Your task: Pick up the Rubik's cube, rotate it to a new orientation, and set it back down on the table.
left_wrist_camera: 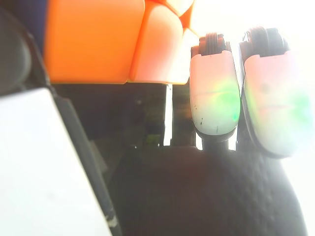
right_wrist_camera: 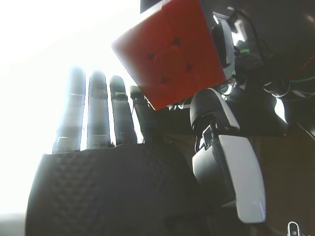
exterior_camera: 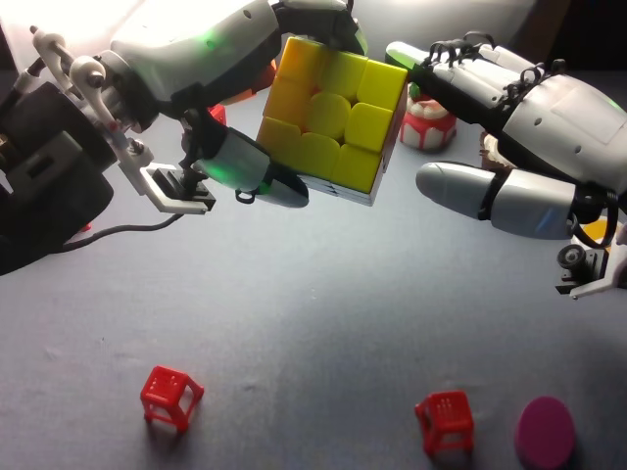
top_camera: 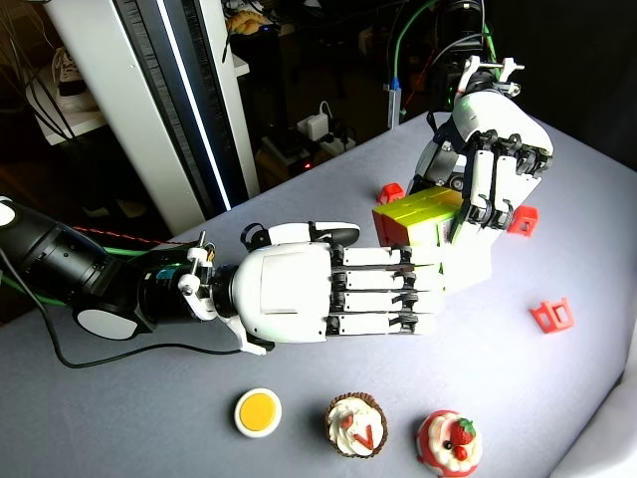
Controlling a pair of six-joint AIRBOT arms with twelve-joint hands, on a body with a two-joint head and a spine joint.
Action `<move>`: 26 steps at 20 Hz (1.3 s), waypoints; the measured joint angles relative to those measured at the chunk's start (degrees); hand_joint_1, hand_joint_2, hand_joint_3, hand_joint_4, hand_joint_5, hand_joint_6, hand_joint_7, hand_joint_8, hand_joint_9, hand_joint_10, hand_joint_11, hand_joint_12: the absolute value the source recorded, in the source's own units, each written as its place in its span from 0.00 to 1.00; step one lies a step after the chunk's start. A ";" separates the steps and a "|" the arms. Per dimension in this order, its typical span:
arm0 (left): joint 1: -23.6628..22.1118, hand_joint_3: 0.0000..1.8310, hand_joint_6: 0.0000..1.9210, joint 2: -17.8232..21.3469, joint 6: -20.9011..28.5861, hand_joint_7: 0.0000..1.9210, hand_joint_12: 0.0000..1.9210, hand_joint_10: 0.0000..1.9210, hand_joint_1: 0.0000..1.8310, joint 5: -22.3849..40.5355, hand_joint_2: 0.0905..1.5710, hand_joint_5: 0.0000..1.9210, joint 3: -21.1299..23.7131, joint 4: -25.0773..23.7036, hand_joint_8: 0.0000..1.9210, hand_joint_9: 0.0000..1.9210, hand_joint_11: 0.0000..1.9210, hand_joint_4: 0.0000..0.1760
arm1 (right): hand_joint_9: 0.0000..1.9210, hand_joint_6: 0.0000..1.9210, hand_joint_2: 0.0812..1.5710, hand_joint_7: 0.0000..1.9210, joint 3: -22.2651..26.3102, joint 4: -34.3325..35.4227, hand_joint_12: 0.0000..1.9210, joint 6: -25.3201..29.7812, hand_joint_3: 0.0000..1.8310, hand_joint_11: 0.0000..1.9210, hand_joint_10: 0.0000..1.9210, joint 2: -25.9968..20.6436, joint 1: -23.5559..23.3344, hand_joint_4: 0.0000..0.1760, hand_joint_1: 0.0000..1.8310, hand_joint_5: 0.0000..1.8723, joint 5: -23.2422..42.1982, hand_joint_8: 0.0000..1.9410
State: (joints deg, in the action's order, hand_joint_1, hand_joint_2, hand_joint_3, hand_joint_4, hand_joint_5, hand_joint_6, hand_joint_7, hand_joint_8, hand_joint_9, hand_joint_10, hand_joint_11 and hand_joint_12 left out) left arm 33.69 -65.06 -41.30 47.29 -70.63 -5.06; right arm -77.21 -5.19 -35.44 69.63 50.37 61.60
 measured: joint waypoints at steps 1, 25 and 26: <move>0.00 0.60 1.00 0.00 -0.04 0.78 1.00 1.00 0.85 -0.11 0.34 0.67 0.00 -0.07 1.00 0.84 0.89 0.00 | 0.08 0.01 0.85 0.10 0.00 0.00 0.49 0.00 0.00 0.00 0.16 -0.02 0.00 0.00 0.00 0.08 0.02 0.00; 0.42 0.70 0.98 -0.04 -0.52 0.70 1.00 1.00 0.75 -0.28 0.37 0.59 -0.26 1.57 1.00 0.80 0.86 0.00 | 0.00 0.58 0.88 0.04 5.09 -7.04 0.77 -0.15 0.00 0.00 0.60 -1.49 -0.66 0.00 0.00 0.03 2.99 0.51; 0.42 0.60 1.00 -0.04 -0.50 0.74 1.00 1.00 0.76 -0.24 0.43 0.61 -0.24 1.55 1.00 0.82 0.87 0.00 | 0.00 0.58 0.88 0.02 5.11 -7.58 0.82 -0.17 0.00 0.00 0.59 -1.51 -0.66 0.00 0.00 0.02 3.04 0.51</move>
State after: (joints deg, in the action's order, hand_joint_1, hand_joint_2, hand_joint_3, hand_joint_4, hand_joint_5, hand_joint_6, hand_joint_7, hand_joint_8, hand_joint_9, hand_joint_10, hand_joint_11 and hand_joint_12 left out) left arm 34.11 -65.10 -41.80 47.05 -70.87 -3.51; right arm -72.10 -12.78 -35.62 68.12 49.71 64.64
